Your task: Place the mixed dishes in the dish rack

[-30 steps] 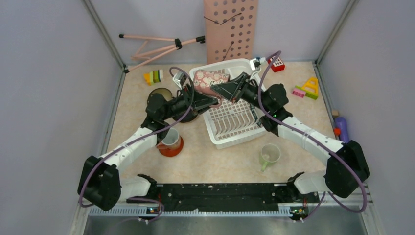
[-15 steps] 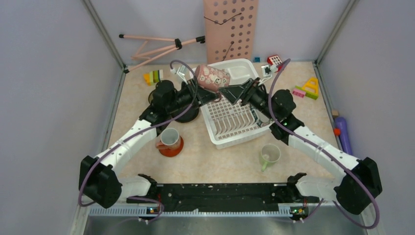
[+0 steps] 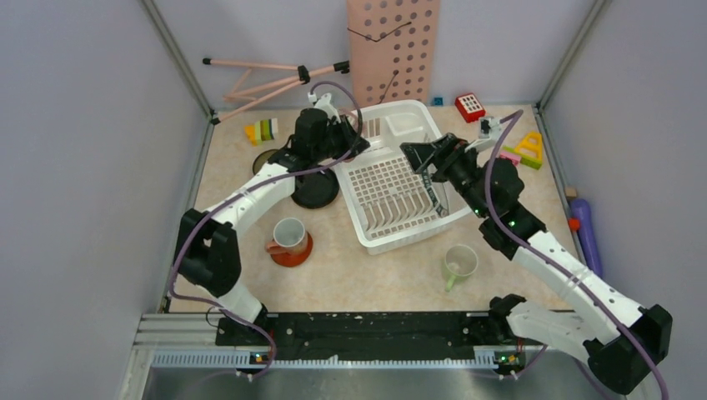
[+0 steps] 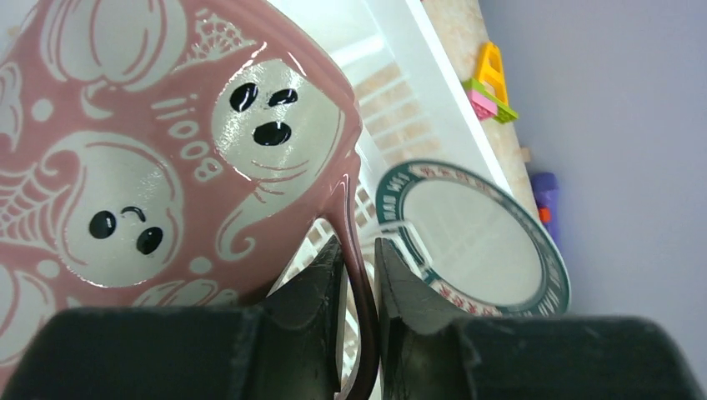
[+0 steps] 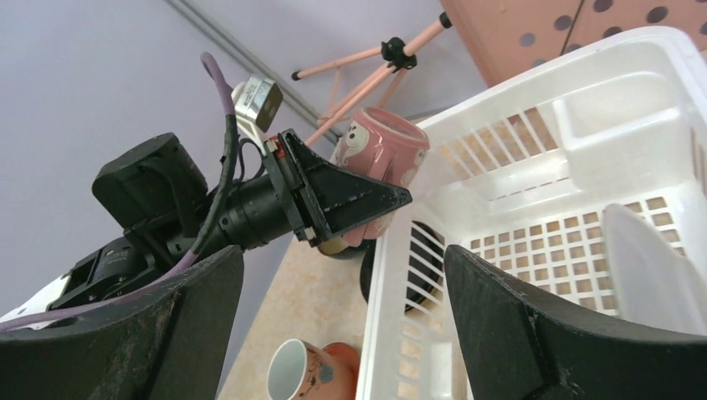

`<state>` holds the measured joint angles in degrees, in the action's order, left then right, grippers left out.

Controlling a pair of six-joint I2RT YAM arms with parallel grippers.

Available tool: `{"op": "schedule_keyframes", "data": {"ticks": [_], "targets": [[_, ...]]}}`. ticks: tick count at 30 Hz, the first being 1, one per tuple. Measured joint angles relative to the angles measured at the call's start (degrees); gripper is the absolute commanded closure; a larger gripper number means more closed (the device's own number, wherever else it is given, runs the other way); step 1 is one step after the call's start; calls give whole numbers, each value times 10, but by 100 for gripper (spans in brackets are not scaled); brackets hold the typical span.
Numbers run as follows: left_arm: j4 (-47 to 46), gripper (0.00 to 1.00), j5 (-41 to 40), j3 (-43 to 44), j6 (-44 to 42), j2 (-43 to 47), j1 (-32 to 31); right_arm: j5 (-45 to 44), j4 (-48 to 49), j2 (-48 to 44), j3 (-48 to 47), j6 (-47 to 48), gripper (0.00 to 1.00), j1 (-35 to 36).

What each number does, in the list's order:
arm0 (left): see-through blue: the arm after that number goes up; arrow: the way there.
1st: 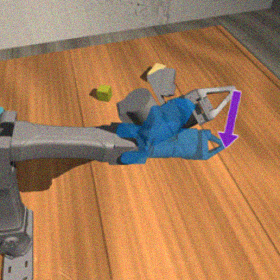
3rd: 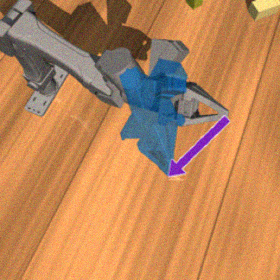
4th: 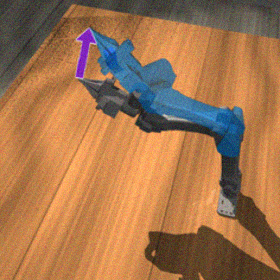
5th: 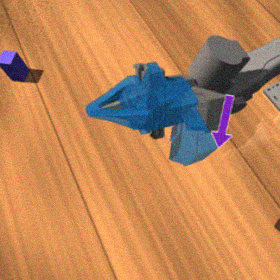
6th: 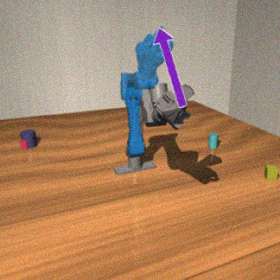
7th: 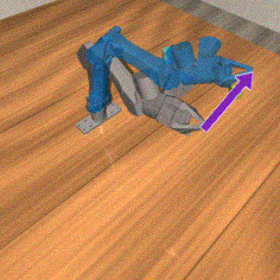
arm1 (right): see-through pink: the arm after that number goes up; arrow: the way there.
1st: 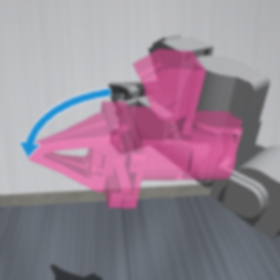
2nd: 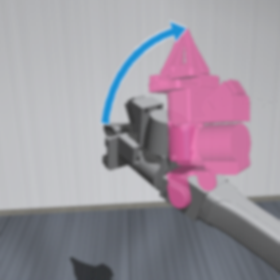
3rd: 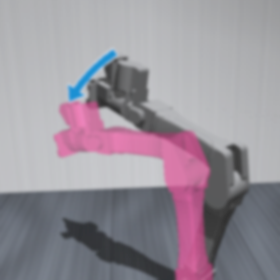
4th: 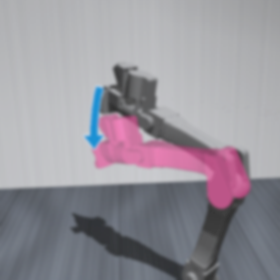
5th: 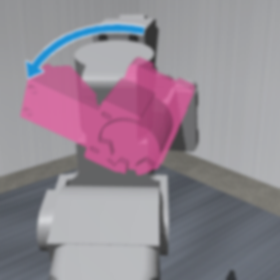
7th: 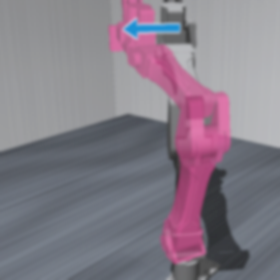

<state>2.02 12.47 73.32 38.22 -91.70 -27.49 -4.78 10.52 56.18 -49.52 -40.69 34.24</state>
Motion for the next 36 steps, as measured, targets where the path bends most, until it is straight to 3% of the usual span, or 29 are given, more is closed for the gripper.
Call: {"op": "schedule_keyframes", "data": {"ticks": [11, 24, 27, 30, 36], "targets": [[-2, 100, -15, 43, -37, -38, 0, -18, -79, 45, -35, 46, 13, 0], [2, 100, 51, 47, -12, -38, 1, 8, -235, 163, -207, 96, 14, -14], [-18, 100, 76, 47, -11, -38, 1, 50, -266, 203, -264, 80, 11, -48], [-64, 100, 101, 39, -18, -38, 1, 95, -287, 246, -317, 52, 1, -86], [-177, 100, 153, -13, -55, -38, 1, 122, -367, 336, -451, 14, 1, -108]]}}
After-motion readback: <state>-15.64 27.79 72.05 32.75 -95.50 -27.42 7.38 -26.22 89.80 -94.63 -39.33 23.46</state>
